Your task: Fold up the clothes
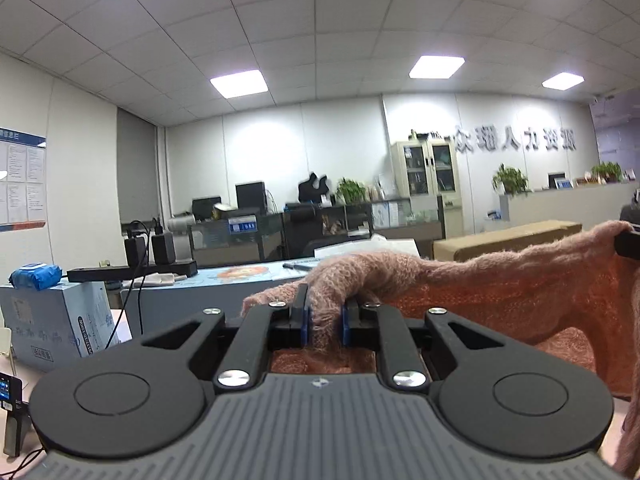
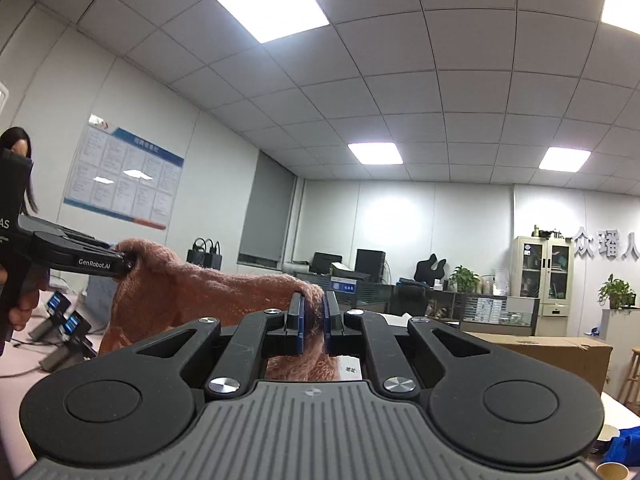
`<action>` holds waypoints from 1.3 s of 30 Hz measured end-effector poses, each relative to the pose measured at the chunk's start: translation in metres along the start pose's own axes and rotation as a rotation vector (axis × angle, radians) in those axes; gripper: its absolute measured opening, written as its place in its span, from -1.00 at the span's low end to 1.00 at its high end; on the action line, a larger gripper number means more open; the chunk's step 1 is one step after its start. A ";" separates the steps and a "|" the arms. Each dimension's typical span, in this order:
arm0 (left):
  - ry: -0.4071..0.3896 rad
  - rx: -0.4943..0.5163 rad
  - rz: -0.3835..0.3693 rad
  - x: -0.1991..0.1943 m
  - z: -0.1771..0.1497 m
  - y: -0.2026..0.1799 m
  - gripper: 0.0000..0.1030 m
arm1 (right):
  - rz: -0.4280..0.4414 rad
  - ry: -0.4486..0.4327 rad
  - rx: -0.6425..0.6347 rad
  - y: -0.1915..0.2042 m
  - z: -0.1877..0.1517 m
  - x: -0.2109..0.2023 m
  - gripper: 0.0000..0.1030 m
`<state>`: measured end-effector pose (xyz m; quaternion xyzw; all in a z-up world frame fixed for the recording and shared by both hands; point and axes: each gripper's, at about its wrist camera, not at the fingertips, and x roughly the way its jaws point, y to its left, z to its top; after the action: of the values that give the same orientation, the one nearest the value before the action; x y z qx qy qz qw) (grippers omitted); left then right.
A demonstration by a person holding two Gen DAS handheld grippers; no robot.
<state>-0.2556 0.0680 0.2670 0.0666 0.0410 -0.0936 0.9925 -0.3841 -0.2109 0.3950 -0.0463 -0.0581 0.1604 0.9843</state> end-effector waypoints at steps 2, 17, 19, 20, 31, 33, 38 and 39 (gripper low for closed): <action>0.076 0.000 0.003 0.020 -0.009 0.000 -0.75 | 0.009 0.063 0.035 -0.006 -0.009 0.012 -0.84; 0.557 -0.090 0.058 0.248 -0.149 -0.010 -0.75 | -0.086 0.537 0.249 -0.063 -0.185 0.217 -0.84; 0.570 -0.094 0.072 0.266 -0.157 -0.009 -0.72 | -0.086 0.562 0.255 -0.069 -0.198 0.236 -0.84; 0.577 -0.087 0.077 0.275 -0.161 -0.010 -0.68 | -0.087 0.577 0.240 -0.068 -0.206 0.244 -0.84; 0.518 0.057 0.068 0.273 -0.173 -0.007 0.61 | -0.028 0.634 0.213 -0.067 -0.235 0.254 0.02; 0.501 0.056 0.045 0.256 -0.168 0.003 0.62 | -0.023 0.615 0.215 -0.070 -0.221 0.236 0.04; 0.493 0.103 0.016 0.215 -0.180 0.018 0.64 | 0.012 0.585 0.105 -0.066 -0.191 0.170 0.07; 0.506 0.120 0.016 0.213 -0.186 0.017 0.64 | 0.012 0.595 0.084 -0.062 -0.189 0.159 0.07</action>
<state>-0.0564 0.0724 0.0656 0.1467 0.2818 -0.0681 0.9457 -0.1908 -0.2322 0.2306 -0.0508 0.2399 0.1478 0.9581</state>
